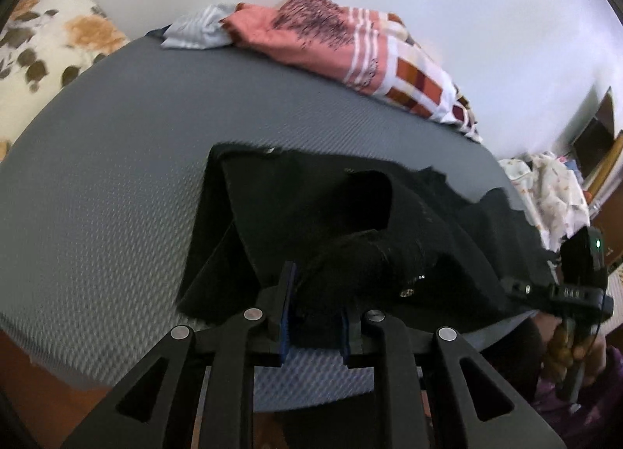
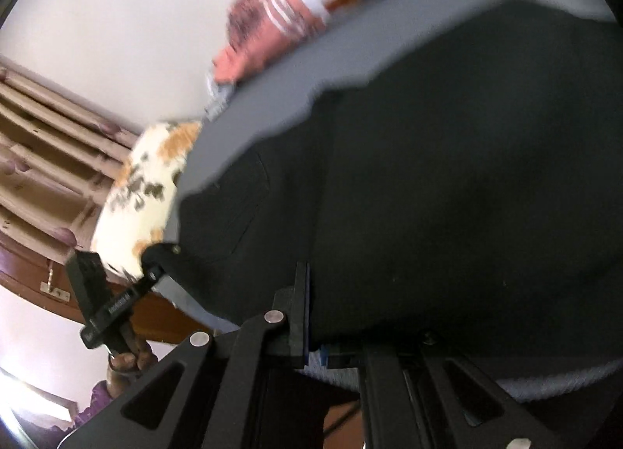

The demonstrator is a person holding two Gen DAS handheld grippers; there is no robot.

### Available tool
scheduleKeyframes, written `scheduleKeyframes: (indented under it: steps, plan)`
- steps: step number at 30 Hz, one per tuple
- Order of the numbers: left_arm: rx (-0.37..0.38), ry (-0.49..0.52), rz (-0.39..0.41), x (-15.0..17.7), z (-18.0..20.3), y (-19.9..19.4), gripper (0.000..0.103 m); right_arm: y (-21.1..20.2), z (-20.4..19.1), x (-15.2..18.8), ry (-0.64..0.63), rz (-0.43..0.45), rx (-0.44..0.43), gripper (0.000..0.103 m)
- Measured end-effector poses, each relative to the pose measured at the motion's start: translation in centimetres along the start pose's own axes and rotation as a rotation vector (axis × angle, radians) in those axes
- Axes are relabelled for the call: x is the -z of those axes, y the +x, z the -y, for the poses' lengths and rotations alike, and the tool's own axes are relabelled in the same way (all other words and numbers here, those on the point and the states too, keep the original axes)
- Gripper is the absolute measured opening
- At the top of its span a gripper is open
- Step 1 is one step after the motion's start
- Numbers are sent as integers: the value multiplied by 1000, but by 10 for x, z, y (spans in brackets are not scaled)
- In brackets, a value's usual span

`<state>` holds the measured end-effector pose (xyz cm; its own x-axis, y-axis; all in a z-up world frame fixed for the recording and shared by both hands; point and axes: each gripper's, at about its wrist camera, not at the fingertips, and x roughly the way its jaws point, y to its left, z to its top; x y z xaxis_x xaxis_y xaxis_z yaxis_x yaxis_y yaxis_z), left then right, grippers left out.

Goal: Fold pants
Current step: 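Lift and flip the jeans over with both tools, back pocket facing up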

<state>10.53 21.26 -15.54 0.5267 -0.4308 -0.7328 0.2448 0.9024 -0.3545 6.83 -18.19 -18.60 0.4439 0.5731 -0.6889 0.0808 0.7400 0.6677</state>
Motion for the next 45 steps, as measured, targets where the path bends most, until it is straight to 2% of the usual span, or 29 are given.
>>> scheduleKeyframes:
  steps: [3, 6, 7, 8, 10, 12, 14, 17, 19, 21, 22, 24, 26, 31, 35, 39, 43, 45]
  plan:
    - [-50, 41, 12, 8, 4, -1, 20, 11, 14, 7, 24, -16, -5, 5]
    - [-170, 111, 19, 11, 14, -5, 27, 11, 21, 8, 56, -8, -55, 6]
    - [-224, 134, 27, 11, 17, -8, 34, 11, 21, 10, 50, -4, -65, 6]
    - [-311, 161, 44, 13, 22, -13, 41, 10, 21, 10, 35, 5, -70, 7]
    - [-446, 175, 102, 14, 28, -27, 71, 10, 21, 11, 25, 9, -85, 8]
    - [-494, 167, 178, 16, 35, -45, 77, 10, 22, 8, 35, 16, -117, 8]
    - [-457, 177, 232, 17, 44, -58, 80, 8, 23, 4, 48, 27, -161, 8]
    - [-466, 200, 240, 17, 58, -63, 82, 4, 27, 2, 76, 24, -205, 9]
    - [-400, 208, 248, 15, 73, -69, 82, 0, 32, 2, 94, 17, -212, 10]
    - [-389, 247, 279, 15, 91, -73, 84, -7, 41, 1, 116, 37, -204, 12]
    - [-381, 272, 289, 15, 98, -73, 88, -11, 49, 0, 139, 50, -204, 13]
    - [-356, 327, 291, 17, 114, -64, 93, -18, 59, -4, 184, 67, -214, 16]
    - [-333, 372, 235, 20, 125, -43, 93, -30, 69, -9, 196, 103, -216, 16]
    - [-299, 401, 77, 30, 124, 12, 93, -81, 108, -28, 264, 270, -206, 17]
    - [-281, 309, -49, 34, 104, 41, 93, -125, 149, -36, 310, 415, -132, 21]
    - [-286, 273, -41, 31, 97, 39, 93, -166, 203, -45, 404, 548, -108, 21]
    - [-304, 264, -55, 30, 93, 43, 93, -212, 259, -45, 550, 712, -125, 24]
    - [-313, 277, -56, 32, 93, 45, 93, -225, 276, -42, 595, 744, -143, 24]
